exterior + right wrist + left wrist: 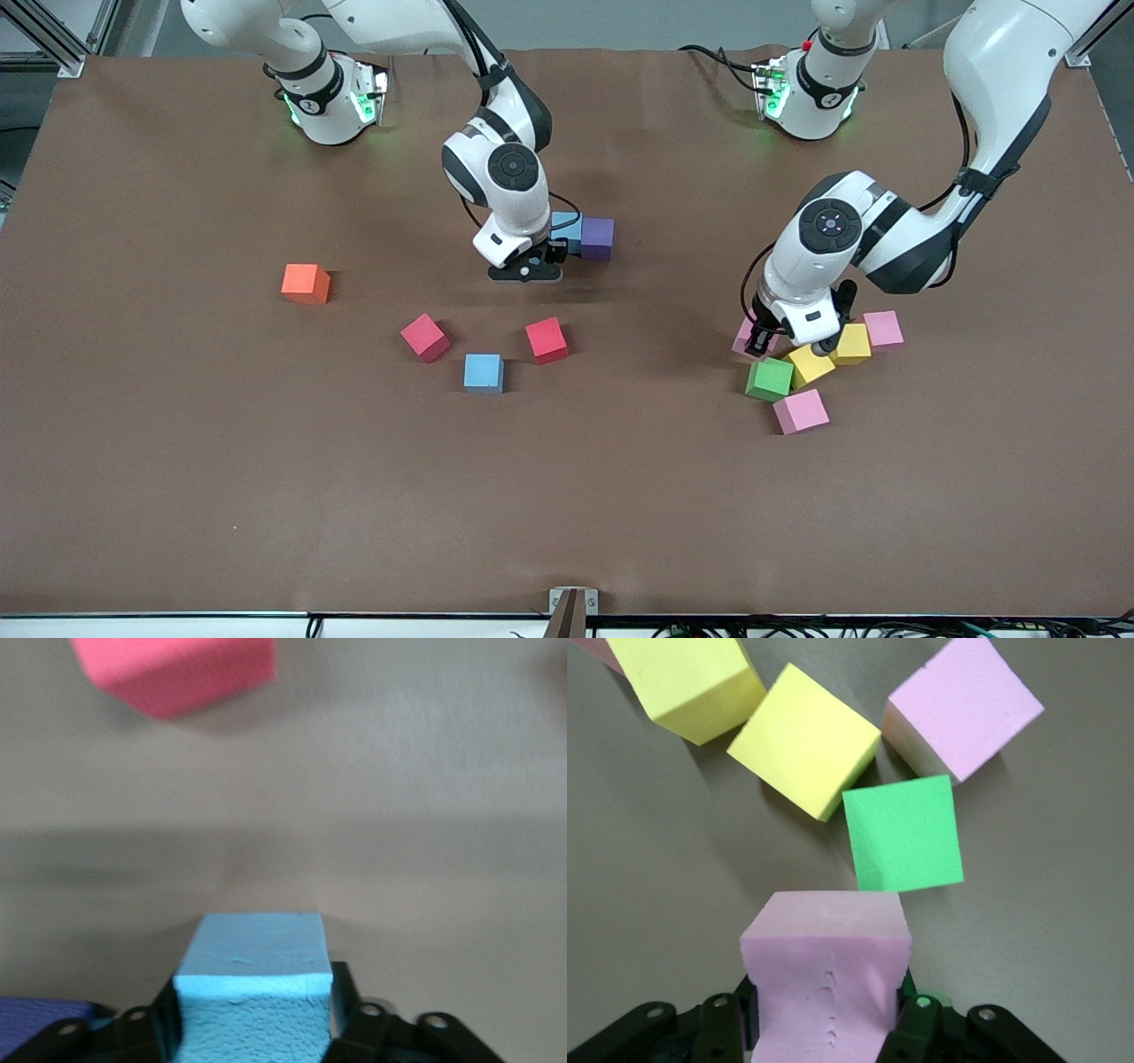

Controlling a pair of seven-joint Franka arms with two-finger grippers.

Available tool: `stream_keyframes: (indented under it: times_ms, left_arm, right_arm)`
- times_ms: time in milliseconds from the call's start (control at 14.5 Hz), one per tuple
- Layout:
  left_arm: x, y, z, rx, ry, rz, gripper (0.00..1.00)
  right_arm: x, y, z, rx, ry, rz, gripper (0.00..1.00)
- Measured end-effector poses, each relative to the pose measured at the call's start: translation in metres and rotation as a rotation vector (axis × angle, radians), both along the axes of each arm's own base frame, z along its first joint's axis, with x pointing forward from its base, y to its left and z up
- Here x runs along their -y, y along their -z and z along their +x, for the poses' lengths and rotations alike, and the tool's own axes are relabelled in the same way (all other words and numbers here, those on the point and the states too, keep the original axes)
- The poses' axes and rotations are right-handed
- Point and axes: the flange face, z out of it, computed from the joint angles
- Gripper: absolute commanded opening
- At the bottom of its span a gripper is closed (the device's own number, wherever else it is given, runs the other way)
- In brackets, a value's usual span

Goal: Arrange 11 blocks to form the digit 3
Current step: 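Lower the light blue cube below the purple cubes and open the right gripper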

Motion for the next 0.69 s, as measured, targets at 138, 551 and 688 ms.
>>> stream_keyframes:
  times_ms: [138,551,688]
  left_arm:
    - [0.004,-0.001,0.001,0.002,0.004,-0.004,0.28]
    - [0.011,-0.003,-0.001,0.0,0.01,-0.01,0.28]
    - [0.017,-0.004,-0.002,0.002,0.015,-0.014,0.28]
  right_arm:
    - [0.001,0.012,-0.004,-0.012,-0.001,-0.015,1.0]
    - [0.0,-0.026,0.016,0.036,0.03,0.041,1.0]
    - [0.003,-0.04,0.022,0.043,0.055,0.065,1.0]
